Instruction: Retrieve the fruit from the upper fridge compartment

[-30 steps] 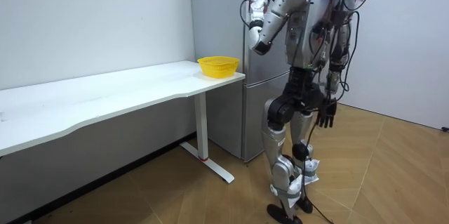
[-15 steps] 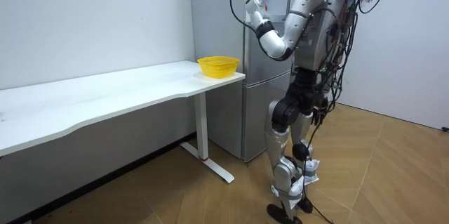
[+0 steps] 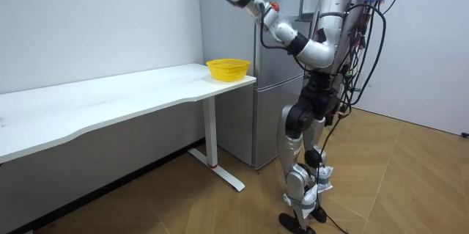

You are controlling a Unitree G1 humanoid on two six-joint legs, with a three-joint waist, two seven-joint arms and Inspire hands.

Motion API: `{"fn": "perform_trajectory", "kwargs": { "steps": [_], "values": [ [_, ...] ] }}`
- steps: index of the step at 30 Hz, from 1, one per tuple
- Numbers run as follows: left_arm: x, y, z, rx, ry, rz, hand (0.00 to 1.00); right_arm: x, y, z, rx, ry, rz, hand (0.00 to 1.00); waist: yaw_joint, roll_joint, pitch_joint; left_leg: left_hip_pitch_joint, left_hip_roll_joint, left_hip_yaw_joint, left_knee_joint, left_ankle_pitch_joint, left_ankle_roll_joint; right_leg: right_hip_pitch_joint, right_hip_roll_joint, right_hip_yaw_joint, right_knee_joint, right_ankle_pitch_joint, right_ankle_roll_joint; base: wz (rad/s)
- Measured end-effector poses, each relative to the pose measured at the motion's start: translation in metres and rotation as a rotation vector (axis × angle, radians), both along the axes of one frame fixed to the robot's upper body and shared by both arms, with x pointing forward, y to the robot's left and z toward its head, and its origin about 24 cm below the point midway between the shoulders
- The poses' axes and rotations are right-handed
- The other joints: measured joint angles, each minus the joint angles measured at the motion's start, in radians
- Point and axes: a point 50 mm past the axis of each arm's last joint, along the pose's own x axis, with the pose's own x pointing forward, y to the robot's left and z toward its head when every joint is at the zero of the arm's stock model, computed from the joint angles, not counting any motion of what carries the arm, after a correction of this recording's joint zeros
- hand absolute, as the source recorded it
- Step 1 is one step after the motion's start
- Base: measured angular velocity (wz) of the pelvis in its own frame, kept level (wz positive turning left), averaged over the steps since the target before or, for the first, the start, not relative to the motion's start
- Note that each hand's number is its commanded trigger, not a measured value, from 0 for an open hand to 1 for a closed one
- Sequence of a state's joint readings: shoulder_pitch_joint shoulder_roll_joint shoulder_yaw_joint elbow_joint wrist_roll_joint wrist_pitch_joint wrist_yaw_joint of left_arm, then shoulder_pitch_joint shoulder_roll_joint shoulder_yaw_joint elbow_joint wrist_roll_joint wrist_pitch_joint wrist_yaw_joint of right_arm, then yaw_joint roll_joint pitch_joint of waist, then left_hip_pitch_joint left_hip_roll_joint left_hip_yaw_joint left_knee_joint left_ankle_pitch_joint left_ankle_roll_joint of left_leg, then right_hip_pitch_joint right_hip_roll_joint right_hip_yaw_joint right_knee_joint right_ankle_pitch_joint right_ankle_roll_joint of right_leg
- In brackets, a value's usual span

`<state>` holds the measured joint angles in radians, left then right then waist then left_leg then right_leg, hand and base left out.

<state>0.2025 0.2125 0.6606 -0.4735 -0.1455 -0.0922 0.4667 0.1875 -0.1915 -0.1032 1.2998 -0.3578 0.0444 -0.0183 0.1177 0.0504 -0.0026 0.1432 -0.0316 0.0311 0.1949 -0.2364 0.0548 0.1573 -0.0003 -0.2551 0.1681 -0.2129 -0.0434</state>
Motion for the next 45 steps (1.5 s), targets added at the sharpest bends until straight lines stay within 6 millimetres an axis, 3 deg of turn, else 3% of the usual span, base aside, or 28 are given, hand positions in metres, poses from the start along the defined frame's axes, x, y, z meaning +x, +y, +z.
{"fn": "perform_trajectory", "kwargs": {
  "steps": [5, 9, 11, 13, 16, 19, 22, 24, 28, 32, 40, 45],
  "values": [
    [-0.009, 0.021, -0.04, -0.125, 0.126, 0.145, 0.0, 0.002, -0.001, 0.001, 0.01, -0.019, 0.006, 0.0, -0.001, 0.001, 0.0003, 0.002, -0.001, -0.007, -0.006, 0.0, 0.0, 0.001, 0.0, -0.006, 0.004, 0.0, 0.0, 0.02],
    [-0.016, 0.027, -0.095, -0.266, 0.321, 0.2, 0.0, 0.001, -0.001, 0.002, 0.029, -0.019, 0.013, 0.0, -0.004, -0.003, 0.0004, 0.002, -0.001, -0.009, -0.008, 0.0, 0.0, 0.0, 0.0, -0.006, 0.002, -0.003, -0.002, -0.02],
    [-0.022, 0.023, -0.125, -0.344, 0.43, 0.2, 0.0, 0.003, -0.002, 0.002, 0.033, -0.018, 0.012, 0.0, -0.004, -0.004, 0.0003, 0.002, -0.002, -0.01, -0.008, 0.0, 0.0, 0.001, 0.0, -0.004, 0.002, -0.003, -0.002, 0.0],
    [-0.031, 0.01, -0.172, -0.445, 0.629, 0.173, 0.0, 0.001, -0.001, 0.001, 0.037, -0.002, 0.015, 0.0, -0.007, -0.016, -0.0039, 0.001, -0.002, -0.01, -0.007, 0.0, 0.0, 0.001, -0.002, -0.009, 0.004, -0.003, -0.001, 0.0],
    [-0.05, -0.008, -0.23, -0.609, 0.879, 0.134, 0.0, 0.005, -0.002, 0.001, 0.04, 0.007, 0.011, 0.0, -0.02, -0.026, -0.0024, 0.001, -0.001, -0.01, -0.004, 0.0, 0.0, 0.004, -0.002, -0.01, 0.003, -0.004, -0.001, 0.0],
    [-0.079, -0.025, -0.271, -0.777, 1.073, 0.115, 0.0, 0.012, -0.002, 0.001, 0.039, -0.007, 0.015, 0.0, -0.034, -0.036, -0.0047, 0.002, 0.0, -0.007, -0.01, -0.001, -0.002, 0.002, -0.001, -0.007, 0.001, -0.004, -0.002, -0.03],
    [-0.108, -0.037, -0.296, -0.902, 1.219, 0.098, 0.0, 0.012, -0.002, 0.001, 0.039, -0.004, 0.012, 0.0, -0.041, -0.042, -0.0041, 0.007, -0.001, -0.006, -0.015, -0.002, -0.001, 0.003, -0.001, 0.0, 0.003, -0.004, -0.002, -0.03],
    [-0.124, -0.045, -0.306, -0.953, 1.307, 0.084, 0.0, 0.01, -0.002, 0.001, 0.036, 0.01, 0.012, 0.0, -0.043, -0.047, 0.0003, 0.007, -0.001, -0.006, -0.014, -0.002, -0.001, 0.003, 0.0, 0.004, 0.003, -0.004, -0.002, 0.0],
    [-0.158, -0.059, -0.321, -1.041, 1.511, 0.031, 0.0, 0.008, 0.0, 0.0, 0.054, 0.048, 0.023, 0.0, -0.049, -0.044, 0.0009, 0.009, 0.002, 0.001, -0.013, -0.002, -0.001, 0.005, 0.001, 0.007, 0.002, -0.004, -0.002, -0.01],
    [-0.175, -0.07, -0.327, -1.006, 1.737, -0.057, 0.0, 0.008, 0.002, 0.0, 0.063, 0.063, 0.04, 0.0, -0.059, -0.048, 0.0033, 0.021, 0.002, 0.002, -0.013, -0.002, -0.001, 0.016, 0.001, 0.01, 0.002, -0.004, -0.002, 0.0],
    [-0.138, -0.086, -0.334, -0.627, 2.051, -0.432, 0.0, 0.013, 0.01, -0.003, 0.082, 0.078, 0.125, 0.0, -0.089, -0.059, 0.0054, 0.02, 0.003, 0.017, -0.013, -0.002, -0.001, 0.014, 0.0, 0.014, 0.004, -0.005, -0.002, -0.02],
    [-0.12, -0.088, -0.335, -0.546, 2.099, -0.517, 0.0, 0.011, 0.014, -0.004, 0.092, 0.103, 0.134, 0.0, -0.093, -0.064, 0.0035, 0.019, 0.003, 0.026, -0.01, -0.002, -0.001, 0.008, 0.002, 0.028, 0.004, -0.005, -0.002, -0.09]
  ]
}}
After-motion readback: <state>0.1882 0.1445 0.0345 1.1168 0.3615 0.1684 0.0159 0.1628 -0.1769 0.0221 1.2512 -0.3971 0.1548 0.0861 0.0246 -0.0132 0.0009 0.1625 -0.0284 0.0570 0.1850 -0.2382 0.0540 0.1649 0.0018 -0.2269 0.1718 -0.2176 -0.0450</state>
